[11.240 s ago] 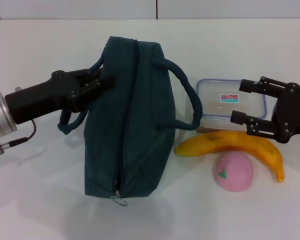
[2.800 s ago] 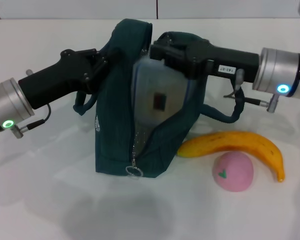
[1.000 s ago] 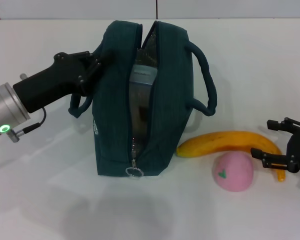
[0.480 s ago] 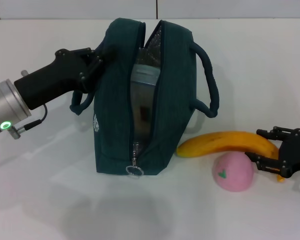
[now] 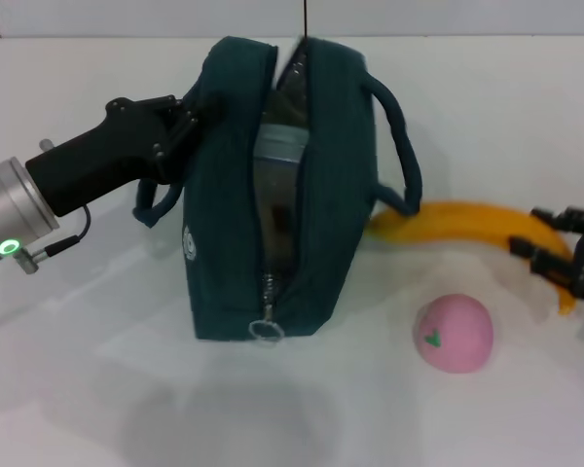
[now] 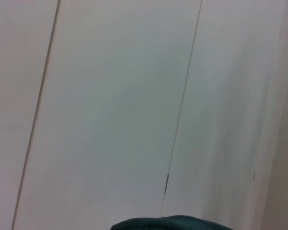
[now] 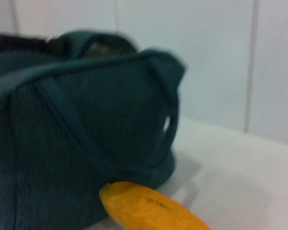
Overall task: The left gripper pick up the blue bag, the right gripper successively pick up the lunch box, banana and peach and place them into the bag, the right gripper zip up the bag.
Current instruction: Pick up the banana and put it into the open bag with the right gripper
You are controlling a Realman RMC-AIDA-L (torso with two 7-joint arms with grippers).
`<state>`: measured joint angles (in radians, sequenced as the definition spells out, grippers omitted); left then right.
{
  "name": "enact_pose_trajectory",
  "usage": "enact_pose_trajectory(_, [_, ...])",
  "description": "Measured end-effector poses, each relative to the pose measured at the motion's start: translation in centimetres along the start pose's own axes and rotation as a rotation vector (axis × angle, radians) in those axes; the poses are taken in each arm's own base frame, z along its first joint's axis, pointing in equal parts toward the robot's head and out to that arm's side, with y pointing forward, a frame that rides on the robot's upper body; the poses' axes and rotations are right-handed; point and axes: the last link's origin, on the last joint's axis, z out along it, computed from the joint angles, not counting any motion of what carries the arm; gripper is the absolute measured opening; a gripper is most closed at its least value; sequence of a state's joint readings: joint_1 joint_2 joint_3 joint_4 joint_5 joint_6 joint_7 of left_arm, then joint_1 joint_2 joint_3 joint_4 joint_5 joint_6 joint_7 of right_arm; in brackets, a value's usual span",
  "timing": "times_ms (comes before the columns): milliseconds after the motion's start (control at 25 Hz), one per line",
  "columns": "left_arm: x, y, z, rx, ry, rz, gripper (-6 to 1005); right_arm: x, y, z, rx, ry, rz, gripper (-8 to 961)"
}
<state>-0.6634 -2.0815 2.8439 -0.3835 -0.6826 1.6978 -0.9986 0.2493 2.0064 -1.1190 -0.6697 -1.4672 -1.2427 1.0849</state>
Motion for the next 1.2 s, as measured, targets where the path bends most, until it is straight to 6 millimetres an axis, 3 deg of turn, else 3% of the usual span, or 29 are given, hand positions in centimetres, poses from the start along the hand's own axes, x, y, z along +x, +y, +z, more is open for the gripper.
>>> enact_pose_trajectory(480, [-0.1, 0.5, 0.1, -0.019, 0.015, 0.015, 38, -3.2, -2.4, -3.5, 0.191, -0.364, 0.044, 445])
enact_pose_trajectory(920, [1.0, 2.4, -0.1, -0.166, 0.088, 0.025, 41, -4.5, -4.1, -4.2, 0.27, -0.429, 0.05, 457])
enact_pose_trajectory(1200, [2.5, 1.9, -0.1, -0.256, 0.019, -0.105, 44, -5.7, -4.2, -3.9, 0.242, -0.446, -0.003, 464])
